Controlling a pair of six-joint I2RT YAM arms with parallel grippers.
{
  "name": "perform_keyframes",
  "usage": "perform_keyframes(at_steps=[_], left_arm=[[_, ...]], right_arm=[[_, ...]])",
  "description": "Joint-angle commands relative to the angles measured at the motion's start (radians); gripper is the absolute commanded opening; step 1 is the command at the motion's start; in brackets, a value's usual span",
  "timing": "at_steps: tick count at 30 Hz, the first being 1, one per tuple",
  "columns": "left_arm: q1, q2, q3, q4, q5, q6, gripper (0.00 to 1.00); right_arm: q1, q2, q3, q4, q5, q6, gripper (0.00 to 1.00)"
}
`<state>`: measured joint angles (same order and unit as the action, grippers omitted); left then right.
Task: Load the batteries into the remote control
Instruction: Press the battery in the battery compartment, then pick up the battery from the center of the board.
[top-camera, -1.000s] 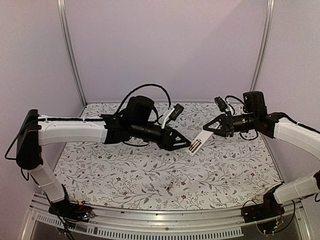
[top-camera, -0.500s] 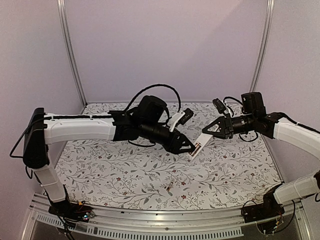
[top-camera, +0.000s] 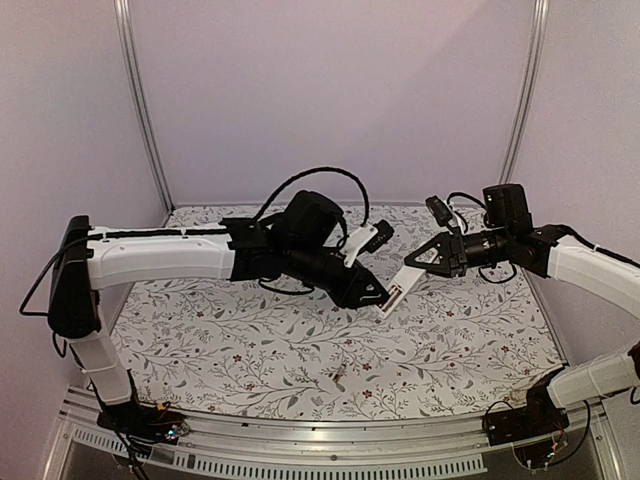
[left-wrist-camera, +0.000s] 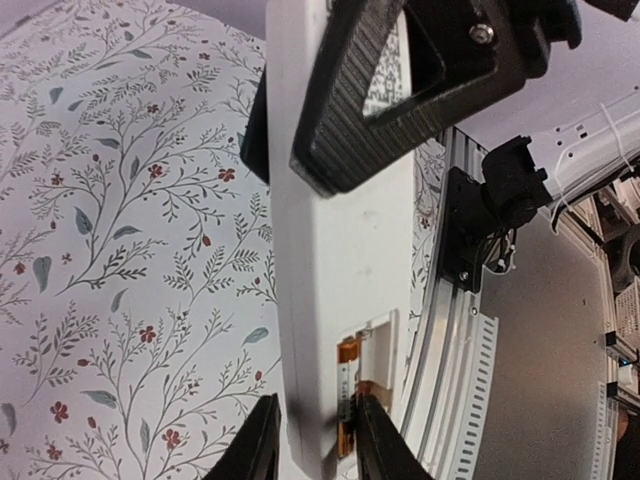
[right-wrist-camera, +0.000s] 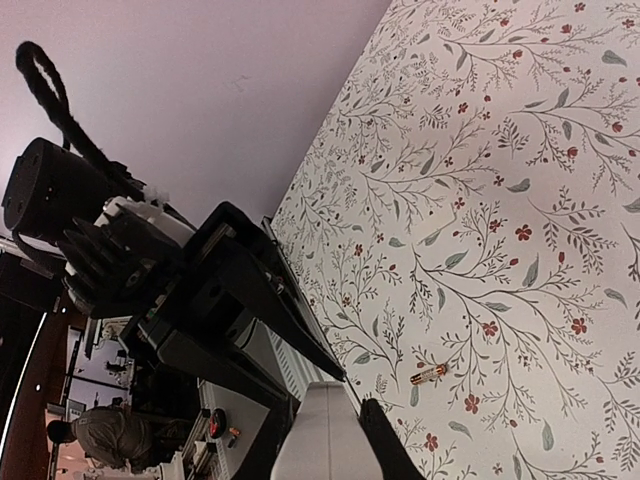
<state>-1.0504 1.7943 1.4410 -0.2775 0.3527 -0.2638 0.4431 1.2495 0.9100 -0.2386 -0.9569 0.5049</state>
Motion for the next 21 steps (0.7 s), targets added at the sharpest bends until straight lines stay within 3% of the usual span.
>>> perform_keyframes(at_steps=[1,4,7,13,21], left_arm=[[0.001,0.005,0.010,-0.078,-0.112,0.038,0.31],[0.005,-0.017,0.006,-0.093,-0.138,0.047,0.55],[0.011,-0.076,-0.034,-0.094,-0.162,0.056,0.69],[0.029,-0.200,-0.162,-0.147,-0.228,0.054,0.72],[-0.071,-0.222,-0.328,-0.227,-0.303,0.064,0.57]], right_arm=[[0.008,-0.018,0.021,0.015,-0.034,0.015,0.00],[0.006,-0.016,0.002,0.015,-0.001,0.018,0.00],[0.006,-0.016,-0.025,0.026,0.030,0.022,0.00],[-0.037,-0.023,-0.078,0.067,0.068,0.040,0.00],[-0.113,-0.061,-0.175,0.114,0.058,0.066,0.00]])
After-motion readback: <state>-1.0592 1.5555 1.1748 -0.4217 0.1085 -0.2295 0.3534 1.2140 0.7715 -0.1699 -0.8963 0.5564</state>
